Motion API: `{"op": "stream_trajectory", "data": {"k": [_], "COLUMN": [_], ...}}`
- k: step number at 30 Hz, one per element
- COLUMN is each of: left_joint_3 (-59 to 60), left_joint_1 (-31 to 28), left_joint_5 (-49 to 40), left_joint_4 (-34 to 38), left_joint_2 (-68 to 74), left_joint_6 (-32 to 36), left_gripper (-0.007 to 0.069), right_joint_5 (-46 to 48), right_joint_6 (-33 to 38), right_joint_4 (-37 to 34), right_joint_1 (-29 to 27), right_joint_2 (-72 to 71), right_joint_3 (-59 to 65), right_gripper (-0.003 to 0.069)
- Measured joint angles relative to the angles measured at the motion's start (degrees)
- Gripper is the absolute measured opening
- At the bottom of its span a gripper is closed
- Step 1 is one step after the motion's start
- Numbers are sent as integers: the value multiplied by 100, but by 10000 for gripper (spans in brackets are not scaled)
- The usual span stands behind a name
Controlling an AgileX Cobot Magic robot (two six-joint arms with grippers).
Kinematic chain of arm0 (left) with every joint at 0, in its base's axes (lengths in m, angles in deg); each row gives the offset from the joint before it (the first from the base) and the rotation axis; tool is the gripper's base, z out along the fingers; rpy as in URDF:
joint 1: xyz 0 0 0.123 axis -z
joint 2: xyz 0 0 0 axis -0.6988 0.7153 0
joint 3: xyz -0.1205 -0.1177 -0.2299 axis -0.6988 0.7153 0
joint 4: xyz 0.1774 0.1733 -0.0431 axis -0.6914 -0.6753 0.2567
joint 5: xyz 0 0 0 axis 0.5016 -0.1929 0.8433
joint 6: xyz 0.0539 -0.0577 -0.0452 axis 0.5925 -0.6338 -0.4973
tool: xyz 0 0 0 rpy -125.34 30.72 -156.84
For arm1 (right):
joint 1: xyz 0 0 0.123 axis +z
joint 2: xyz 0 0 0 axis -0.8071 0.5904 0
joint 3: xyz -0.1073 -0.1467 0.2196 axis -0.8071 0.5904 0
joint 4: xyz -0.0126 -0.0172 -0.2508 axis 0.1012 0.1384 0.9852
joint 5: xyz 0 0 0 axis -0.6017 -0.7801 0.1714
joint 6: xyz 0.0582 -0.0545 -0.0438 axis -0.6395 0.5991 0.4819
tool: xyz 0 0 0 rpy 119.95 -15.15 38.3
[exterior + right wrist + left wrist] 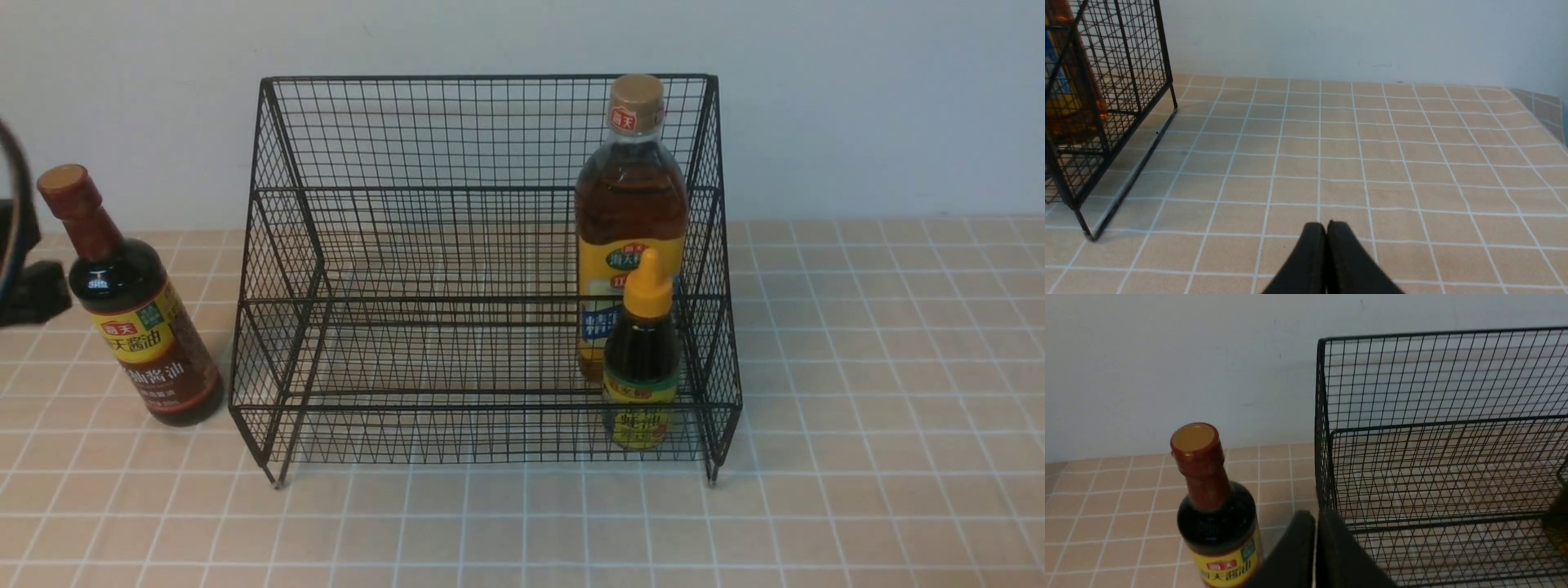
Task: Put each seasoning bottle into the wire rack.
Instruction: Use the left arm to grab the condiment bottle closest to it
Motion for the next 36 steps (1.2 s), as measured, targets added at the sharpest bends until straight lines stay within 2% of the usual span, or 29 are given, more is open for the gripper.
{"op": "stream_trajectory", "data": {"k": [4, 9, 14, 20, 24, 28, 30, 36], "left_joint_3": [-371, -423, -422, -422, -422, -422, -422, -422], "left_joint_1": [-28, -481, -675, -679, -679, -679, -679, -679], "left_joint_5": [737, 2028, 2533, 2669, 2673, 2675, 2690, 2682], "left_joint_4": [-89, -36, 3, 21, 23, 23, 23, 23], "left_joint_2": [536, 958, 1309, 1805, 2156, 2440, 2610, 2973], "left_joint_6": [-10, -17, -17, -17, -17, -17, -17, -17], "left_gripper": [-7, -7, 26, 233, 451, 589, 629, 645], "right_joint_5": [0, 0, 0, 0, 0, 0, 0, 0], "right_joint_6": [0, 0, 0, 0, 0, 0, 0, 0], "right_joint_4": [0, 0, 0, 0, 0, 0, 0, 0], "right_joint_1": [0, 0, 0, 0, 0, 0, 0, 0], "right_joint_2": [0, 0, 0, 0, 0, 0, 0, 0], "right_joint_3": [0, 0, 0, 0, 0, 0, 0, 0], "right_gripper": [-14, -14, -14, -14, -14, -14, -14, -14]}}
